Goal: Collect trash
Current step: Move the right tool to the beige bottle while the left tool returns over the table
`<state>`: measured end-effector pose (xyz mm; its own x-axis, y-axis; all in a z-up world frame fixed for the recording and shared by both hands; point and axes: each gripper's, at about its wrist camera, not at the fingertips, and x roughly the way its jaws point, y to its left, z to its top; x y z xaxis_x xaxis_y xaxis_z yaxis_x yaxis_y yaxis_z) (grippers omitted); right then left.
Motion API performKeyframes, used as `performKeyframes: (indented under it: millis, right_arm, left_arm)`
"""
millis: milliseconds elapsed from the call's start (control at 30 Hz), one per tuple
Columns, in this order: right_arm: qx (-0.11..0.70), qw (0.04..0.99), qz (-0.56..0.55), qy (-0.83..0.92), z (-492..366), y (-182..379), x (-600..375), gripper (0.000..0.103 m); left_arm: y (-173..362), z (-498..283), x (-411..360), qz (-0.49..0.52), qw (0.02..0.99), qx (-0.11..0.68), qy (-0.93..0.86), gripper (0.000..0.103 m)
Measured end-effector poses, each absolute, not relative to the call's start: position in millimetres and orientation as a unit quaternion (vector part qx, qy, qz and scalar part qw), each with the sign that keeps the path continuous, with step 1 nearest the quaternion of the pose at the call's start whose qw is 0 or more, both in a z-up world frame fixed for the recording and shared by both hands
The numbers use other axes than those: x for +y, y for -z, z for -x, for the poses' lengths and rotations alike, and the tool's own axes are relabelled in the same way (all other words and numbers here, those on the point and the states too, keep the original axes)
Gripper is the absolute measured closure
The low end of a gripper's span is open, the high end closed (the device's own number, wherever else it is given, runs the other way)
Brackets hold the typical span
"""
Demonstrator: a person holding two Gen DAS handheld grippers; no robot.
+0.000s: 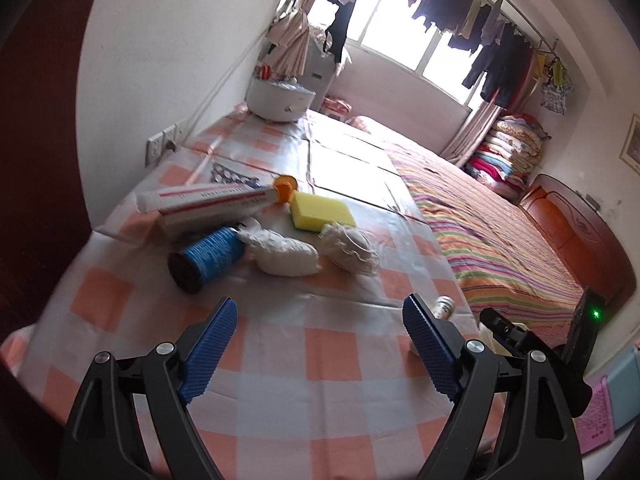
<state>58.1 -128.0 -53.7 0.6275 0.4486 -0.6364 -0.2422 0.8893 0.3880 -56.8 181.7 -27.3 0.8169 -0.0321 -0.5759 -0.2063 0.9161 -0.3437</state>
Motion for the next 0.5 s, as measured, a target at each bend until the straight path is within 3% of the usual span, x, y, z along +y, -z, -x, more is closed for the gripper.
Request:
performKeyframes:
  millis: [500]
  right_arm:
    - [0.46, 0.867, -0.08, -0.172, -90, 79, -87, 0.007]
  left_arm:
    - [37, 76, 223, 0.218, 0.923, 0.303, -0.091, 0.021]
